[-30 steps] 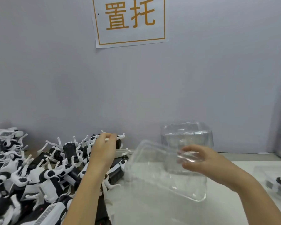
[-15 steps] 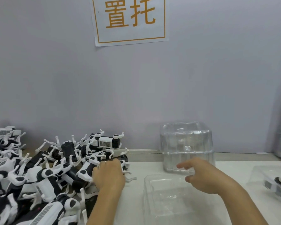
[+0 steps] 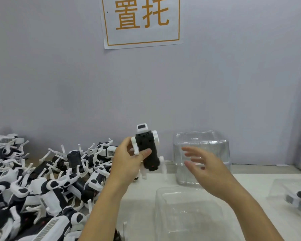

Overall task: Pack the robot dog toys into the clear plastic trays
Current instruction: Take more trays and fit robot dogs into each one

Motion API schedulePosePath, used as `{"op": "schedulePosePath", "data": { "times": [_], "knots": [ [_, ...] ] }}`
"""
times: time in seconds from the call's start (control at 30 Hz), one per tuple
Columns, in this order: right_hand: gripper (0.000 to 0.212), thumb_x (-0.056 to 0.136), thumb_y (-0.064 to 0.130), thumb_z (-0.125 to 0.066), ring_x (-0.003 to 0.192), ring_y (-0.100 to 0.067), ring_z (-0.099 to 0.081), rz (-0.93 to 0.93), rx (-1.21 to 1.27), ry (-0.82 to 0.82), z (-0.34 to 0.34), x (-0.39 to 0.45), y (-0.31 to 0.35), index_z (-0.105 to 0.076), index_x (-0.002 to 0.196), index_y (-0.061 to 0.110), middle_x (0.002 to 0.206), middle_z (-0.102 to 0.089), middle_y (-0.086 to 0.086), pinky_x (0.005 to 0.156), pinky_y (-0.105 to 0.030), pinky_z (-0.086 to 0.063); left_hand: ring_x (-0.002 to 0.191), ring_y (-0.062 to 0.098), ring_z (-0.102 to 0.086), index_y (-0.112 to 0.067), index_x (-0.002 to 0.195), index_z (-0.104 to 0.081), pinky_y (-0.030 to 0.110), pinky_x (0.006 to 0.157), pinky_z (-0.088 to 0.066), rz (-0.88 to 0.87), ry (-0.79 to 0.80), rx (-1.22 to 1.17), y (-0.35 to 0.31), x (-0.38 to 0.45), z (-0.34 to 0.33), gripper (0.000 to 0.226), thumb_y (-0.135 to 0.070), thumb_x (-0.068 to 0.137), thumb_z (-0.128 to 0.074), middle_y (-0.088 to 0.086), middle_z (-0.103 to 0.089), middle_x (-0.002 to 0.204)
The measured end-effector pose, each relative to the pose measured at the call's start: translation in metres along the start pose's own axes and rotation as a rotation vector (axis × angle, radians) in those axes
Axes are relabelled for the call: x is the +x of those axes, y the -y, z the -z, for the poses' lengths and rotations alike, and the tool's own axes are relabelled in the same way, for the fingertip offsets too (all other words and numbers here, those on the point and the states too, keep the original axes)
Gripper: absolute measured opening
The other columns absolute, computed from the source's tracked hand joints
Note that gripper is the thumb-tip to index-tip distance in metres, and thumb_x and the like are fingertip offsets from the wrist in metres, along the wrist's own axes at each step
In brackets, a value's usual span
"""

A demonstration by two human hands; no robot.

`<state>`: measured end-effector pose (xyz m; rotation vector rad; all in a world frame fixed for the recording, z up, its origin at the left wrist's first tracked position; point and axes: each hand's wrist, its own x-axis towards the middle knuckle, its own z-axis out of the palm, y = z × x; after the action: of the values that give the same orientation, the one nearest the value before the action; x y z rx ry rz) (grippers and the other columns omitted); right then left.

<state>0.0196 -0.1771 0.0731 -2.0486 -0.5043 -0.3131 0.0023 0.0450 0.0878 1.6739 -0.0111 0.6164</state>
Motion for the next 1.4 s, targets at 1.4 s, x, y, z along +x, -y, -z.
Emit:
{"op": "schedulePosePath", "data": {
  "times": [1.4],
  "knots": [
    [0.035, 0.075, 0.022, -0.078, 0.083, -0.004, -0.059, -0.212, -0.331, 0.344, -0.02, -0.006, -0.018, -0.07, 0.105, 0.038, 0.101, -0.057, 0.015, 0.071, -0.021, -0.05, 0.082, 0.018, -0.052, -0.027, 0.097, -0.071, 0.029, 0.076, -0.04, 0.528, 0.388, 0.183, 0.074, -0.012, -0.035, 0.036, -0.008, 0.09, -0.041, -0.004, -0.064, 0.1]
  ]
}}
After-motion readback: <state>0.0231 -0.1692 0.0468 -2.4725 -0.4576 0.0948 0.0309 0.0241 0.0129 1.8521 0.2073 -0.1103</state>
